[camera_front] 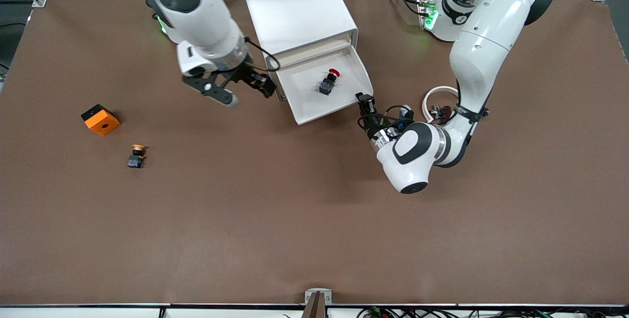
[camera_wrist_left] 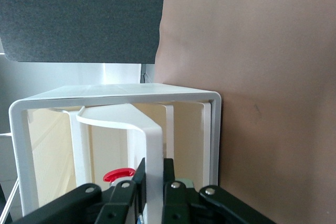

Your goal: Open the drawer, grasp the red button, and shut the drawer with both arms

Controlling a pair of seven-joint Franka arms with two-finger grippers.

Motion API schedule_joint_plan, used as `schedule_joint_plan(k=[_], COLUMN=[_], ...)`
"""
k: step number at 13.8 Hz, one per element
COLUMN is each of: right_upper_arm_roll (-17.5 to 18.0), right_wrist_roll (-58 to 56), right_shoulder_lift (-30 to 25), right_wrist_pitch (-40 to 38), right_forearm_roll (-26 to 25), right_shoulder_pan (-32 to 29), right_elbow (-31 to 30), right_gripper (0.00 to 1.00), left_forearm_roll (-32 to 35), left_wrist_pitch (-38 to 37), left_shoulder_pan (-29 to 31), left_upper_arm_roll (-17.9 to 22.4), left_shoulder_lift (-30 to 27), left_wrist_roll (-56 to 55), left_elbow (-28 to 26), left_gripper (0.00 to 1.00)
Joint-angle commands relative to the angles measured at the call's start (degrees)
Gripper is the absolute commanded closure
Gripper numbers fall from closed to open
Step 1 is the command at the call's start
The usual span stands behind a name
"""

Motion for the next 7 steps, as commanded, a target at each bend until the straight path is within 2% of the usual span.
schedule_joint_plan(k=[1,3,4,5,6,7], right_upper_arm_roll=[-0.7,-0.7,-0.7,-0.8,-0.8,-0.8], right_wrist_roll=[5.2,7.5,9.3,10.7,12.5,14.2], right_shoulder_lift=[3.2,4.7,5.3,6.0,6.7,7.9], right_wrist_pitch=[4.5,7.3,8.1,9.1,10.3,11.0], right_forearm_roll=[1.0,1.0,1.0,0.9,0.8,0.3], right_shoulder_pan=[4.8,7.3,8.7,9.6,11.0,12.1], right_elbow=[0.5,0.7,0.8,0.8,0.8,0.8], right_gripper=[0.00,0.00,0.00,0.00,0.00,0.00], left_forearm_roll=[0.6,0.6,0.6,0.6,0.7,0.7], left_wrist_pitch=[0.5,0.6,0.6,0.5,0.5,0.4], left_shoulder_pan=[0.1,0.0,0.0,0.0,0.0,0.0], left_upper_arm_roll=[1.0,1.0,1.0,1.0,1.0,1.0], left_shoulder_lift=[0.6,0.7,0.7,0.7,0.7,0.7], left_wrist_roll=[0.2,0.2,0.2,0.2,0.2,0.2], left_elbow=[1.0,1.0,1.0,1.0,1.0,1.0], left_gripper=[0.89,0.83,0.74,0.70,0.51,0.19])
